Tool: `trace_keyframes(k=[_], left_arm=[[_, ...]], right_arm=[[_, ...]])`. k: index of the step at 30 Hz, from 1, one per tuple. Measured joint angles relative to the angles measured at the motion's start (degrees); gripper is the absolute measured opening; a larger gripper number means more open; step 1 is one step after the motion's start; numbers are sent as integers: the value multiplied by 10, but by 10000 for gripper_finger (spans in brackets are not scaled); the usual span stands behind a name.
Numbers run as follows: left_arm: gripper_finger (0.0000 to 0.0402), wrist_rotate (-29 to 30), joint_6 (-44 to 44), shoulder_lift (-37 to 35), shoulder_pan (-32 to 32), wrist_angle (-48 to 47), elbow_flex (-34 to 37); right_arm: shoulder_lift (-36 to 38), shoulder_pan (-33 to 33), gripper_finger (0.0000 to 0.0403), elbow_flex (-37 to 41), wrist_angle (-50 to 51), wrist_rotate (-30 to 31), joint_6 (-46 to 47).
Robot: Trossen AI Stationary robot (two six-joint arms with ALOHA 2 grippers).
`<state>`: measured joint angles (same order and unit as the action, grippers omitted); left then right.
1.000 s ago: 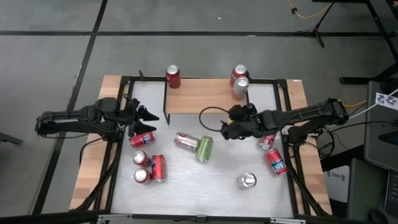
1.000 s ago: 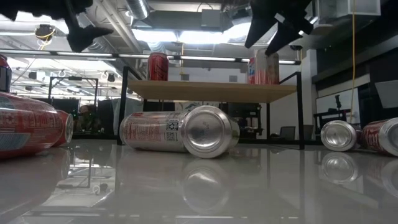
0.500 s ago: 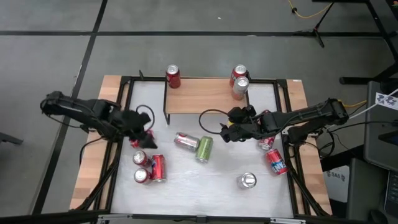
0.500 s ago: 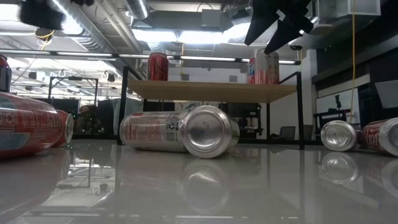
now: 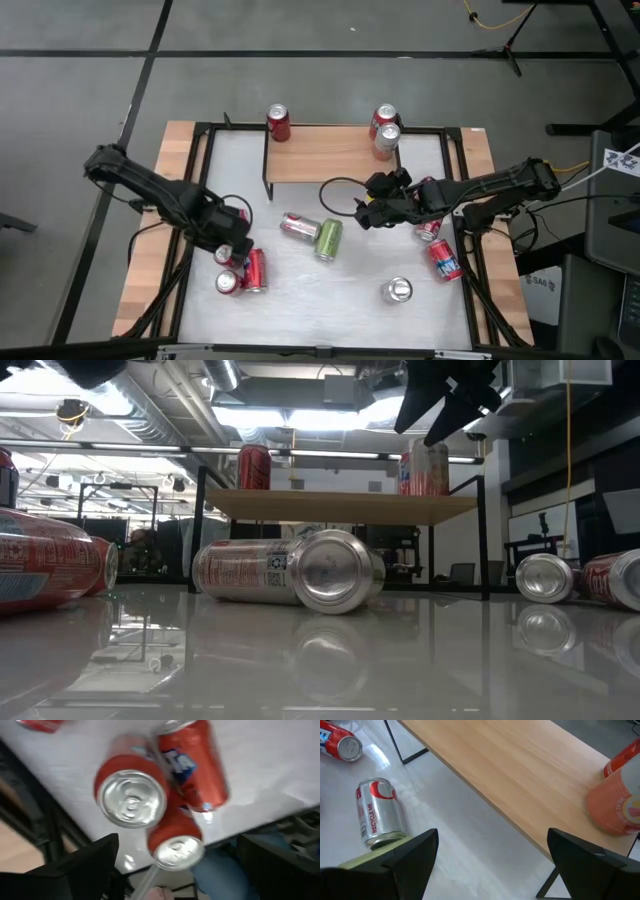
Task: Place canned beverage on shelf
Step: Put the orange soda can on the shelf aligned with the other orange soda can
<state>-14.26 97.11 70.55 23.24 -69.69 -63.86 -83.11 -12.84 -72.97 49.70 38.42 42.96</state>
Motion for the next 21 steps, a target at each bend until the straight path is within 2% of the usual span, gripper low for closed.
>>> trace_keyframes(k=[7, 21], left_arm=[[396, 25, 0, 39, 20, -54, 0], [396, 91, -2, 80, 47, -67, 0]], right_arm=[[0, 0, 363, 0, -2, 1, 0], [0, 1, 363, 0, -2, 1, 0]])
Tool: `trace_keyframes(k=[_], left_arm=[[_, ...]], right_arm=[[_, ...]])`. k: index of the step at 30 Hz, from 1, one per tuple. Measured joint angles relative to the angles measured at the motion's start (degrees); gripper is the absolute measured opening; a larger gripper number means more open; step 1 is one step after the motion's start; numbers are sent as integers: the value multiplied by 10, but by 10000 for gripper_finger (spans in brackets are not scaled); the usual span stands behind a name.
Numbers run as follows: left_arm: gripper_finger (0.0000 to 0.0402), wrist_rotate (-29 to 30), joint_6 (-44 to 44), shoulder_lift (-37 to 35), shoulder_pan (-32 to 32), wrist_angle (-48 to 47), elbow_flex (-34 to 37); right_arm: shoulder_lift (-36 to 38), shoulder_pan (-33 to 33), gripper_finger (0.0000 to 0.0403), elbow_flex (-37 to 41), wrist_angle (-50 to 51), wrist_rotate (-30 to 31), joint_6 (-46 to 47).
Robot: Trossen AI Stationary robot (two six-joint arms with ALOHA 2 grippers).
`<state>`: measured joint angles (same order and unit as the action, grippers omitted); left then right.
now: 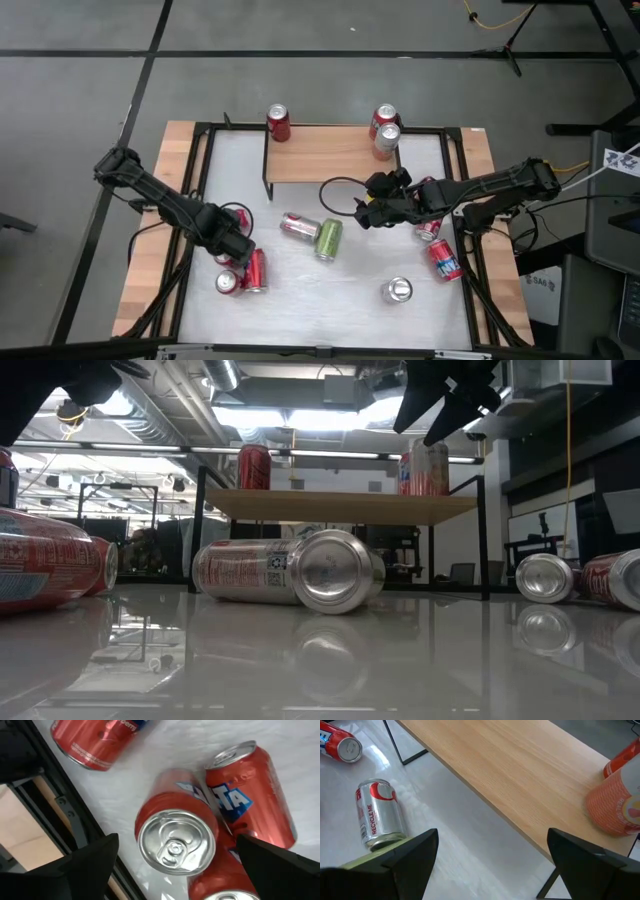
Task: Place canned beverage on shelf
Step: Put the orange soda can on the shelf aligned with the other orange soda can
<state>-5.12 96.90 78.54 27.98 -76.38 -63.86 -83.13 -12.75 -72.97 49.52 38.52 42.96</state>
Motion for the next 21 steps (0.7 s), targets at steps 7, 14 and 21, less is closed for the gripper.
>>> trace_keyframes(k=[7, 14, 21], left_arm=[[396, 21, -1, 18, 10, -2, 0], [396, 27, -30, 50, 19, 0, 0], [396, 31, -60, 80, 20, 2, 0]], right_arm=[[-1, 0, 363, 0, 0, 0, 0], [-14, 0, 363, -1, -2, 1, 0], [-35, 0, 363, 0, -10, -2, -1]])
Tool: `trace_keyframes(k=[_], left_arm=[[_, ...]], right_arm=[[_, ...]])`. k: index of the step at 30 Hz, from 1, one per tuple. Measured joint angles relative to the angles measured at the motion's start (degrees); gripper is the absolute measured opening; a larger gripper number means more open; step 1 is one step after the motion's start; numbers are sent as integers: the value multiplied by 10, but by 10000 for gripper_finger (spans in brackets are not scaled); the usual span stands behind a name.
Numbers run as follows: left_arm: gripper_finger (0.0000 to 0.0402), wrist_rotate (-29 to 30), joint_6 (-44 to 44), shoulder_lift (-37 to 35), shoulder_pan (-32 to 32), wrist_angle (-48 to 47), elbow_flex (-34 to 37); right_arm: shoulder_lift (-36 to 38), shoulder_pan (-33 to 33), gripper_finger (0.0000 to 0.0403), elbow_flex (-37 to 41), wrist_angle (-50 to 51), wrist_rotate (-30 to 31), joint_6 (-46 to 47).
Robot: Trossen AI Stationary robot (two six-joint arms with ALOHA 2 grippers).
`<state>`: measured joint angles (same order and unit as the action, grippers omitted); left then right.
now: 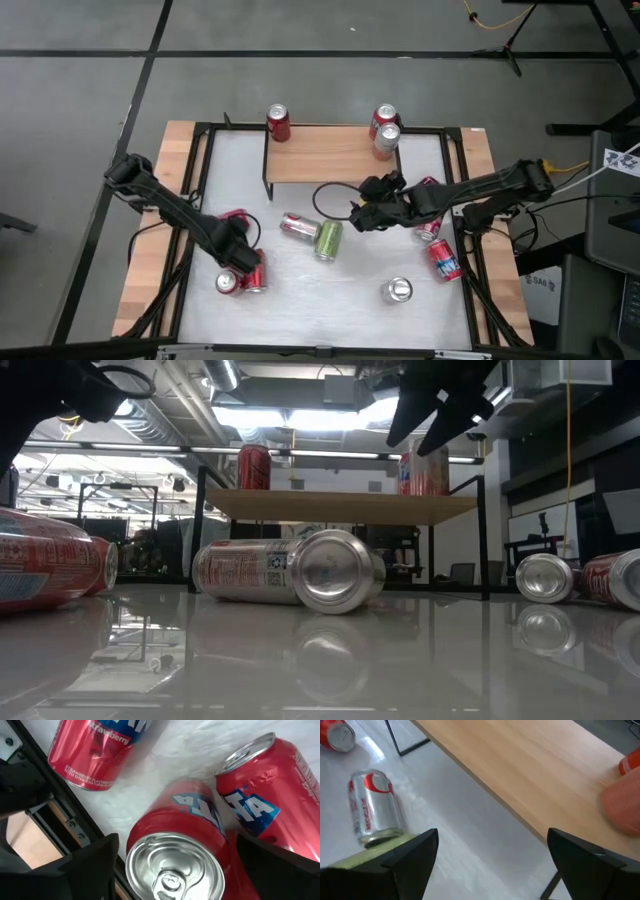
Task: Place canned beverage on shelf
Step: Put the orange soda can on the shelf aligned with the other orange soda can
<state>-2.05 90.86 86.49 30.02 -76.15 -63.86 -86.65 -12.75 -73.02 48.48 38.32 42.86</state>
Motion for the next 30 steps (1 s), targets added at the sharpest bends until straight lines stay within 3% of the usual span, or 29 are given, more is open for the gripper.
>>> trace_keyframes(k=[5, 17, 30], left_arm=[[376, 4, -1, 3, 3, 2, 0], [267, -1, -4, 2, 4, 1, 0], [270, -1, -32, -52, -8, 1, 0]], right_arm=[[-4, 0, 363, 0, -5, 0, -1], [-4, 0, 363, 0, -6, -4, -27], [-4, 0, 363, 0, -7, -4, -28]])
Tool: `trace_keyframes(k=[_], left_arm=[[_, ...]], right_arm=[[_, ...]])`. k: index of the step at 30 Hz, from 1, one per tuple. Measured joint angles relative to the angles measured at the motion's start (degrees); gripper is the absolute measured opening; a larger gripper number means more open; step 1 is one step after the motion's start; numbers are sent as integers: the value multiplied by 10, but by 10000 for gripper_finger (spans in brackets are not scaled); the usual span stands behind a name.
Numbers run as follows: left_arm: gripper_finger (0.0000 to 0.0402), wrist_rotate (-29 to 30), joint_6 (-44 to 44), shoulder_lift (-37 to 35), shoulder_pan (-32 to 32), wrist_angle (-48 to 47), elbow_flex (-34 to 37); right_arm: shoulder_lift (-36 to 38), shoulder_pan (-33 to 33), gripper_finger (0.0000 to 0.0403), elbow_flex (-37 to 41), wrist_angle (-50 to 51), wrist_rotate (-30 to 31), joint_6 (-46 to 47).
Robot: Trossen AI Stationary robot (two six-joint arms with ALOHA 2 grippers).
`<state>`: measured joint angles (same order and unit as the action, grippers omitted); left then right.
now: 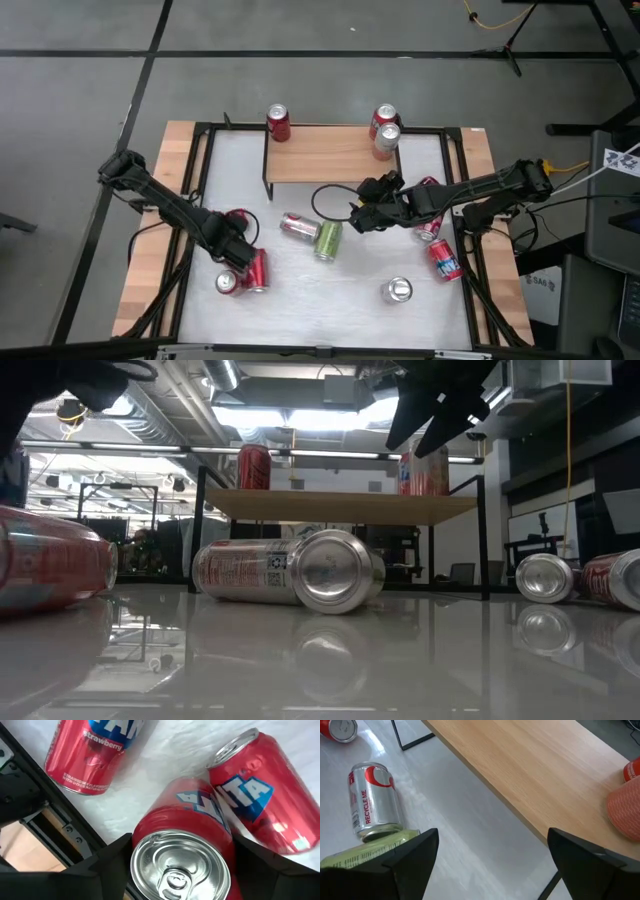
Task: Place canned beverage on shelf
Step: Put the orange soda can on the shelf aligned with the other orange soda can
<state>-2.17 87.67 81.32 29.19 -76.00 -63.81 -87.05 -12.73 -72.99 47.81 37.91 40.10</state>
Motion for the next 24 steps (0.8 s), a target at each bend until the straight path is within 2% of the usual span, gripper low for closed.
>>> trace_keyframes(k=[7, 11, 15, 24], left_arm=[[270, -43, -34, -58, -37, -2, -1], [270, -43, -66, -70, -62, -18, -36], [271, -6, -107, -70, -89, -47, -99], [271, 76, -233, -57, -177, -40, -224]], right_arm=[[0, 0, 363, 0, -18, 0, -14], [0, 0, 363, 0, -20, 0, -28], [0, 0, 363, 0, -21, 0, -33], [0, 0, 363, 0, -60, -2, -64]])
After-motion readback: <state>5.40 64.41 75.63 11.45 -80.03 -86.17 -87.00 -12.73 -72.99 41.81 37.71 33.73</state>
